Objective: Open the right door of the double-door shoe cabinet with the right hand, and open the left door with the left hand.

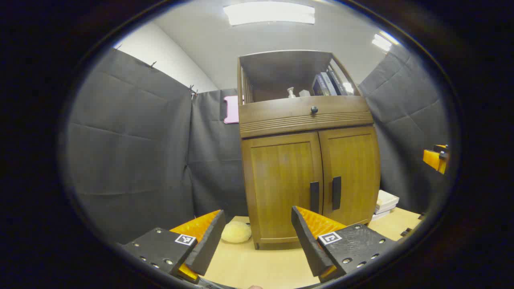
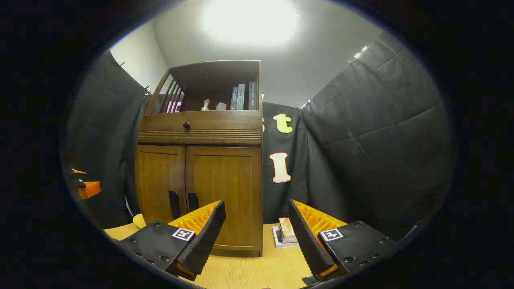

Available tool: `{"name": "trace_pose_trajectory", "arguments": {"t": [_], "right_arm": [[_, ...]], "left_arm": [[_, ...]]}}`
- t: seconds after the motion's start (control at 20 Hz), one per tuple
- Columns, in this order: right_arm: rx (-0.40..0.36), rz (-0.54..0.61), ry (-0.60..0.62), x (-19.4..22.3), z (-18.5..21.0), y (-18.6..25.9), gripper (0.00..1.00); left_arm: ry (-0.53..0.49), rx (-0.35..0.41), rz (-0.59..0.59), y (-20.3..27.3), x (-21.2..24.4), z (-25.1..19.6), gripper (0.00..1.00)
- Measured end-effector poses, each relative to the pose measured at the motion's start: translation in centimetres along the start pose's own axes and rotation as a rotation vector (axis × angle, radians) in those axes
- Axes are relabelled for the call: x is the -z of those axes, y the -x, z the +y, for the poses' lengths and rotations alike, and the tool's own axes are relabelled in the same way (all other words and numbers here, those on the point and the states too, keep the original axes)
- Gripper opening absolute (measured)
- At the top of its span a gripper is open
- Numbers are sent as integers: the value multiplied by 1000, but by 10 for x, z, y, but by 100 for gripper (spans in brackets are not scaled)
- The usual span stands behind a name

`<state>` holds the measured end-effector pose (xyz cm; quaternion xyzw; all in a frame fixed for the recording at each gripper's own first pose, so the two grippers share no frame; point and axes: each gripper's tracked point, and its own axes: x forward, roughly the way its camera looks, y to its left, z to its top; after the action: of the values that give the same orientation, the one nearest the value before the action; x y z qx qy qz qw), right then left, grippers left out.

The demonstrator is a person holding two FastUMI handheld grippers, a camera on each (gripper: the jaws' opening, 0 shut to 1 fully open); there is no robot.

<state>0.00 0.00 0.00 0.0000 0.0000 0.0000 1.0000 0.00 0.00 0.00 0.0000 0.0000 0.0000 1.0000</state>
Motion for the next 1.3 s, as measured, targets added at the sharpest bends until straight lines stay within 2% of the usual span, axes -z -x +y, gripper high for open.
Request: {"name": "trace_pose_trajectory", "arguments": {"t": [0.3, 0.7, 1.3], "right_arm": [[29, 13, 2, 3, -6, -1, 98], [25, 30, 2, 11, 3, -7, 96], [-88, 26, -49, 19, 64, -64, 98]], "left_arm": [[-10, 22, -9, -10, -4, -4, 95], [-13, 31, -9, -14, 1, -4, 95], [-17, -38, -10, -12, 2, 6, 95]]}}
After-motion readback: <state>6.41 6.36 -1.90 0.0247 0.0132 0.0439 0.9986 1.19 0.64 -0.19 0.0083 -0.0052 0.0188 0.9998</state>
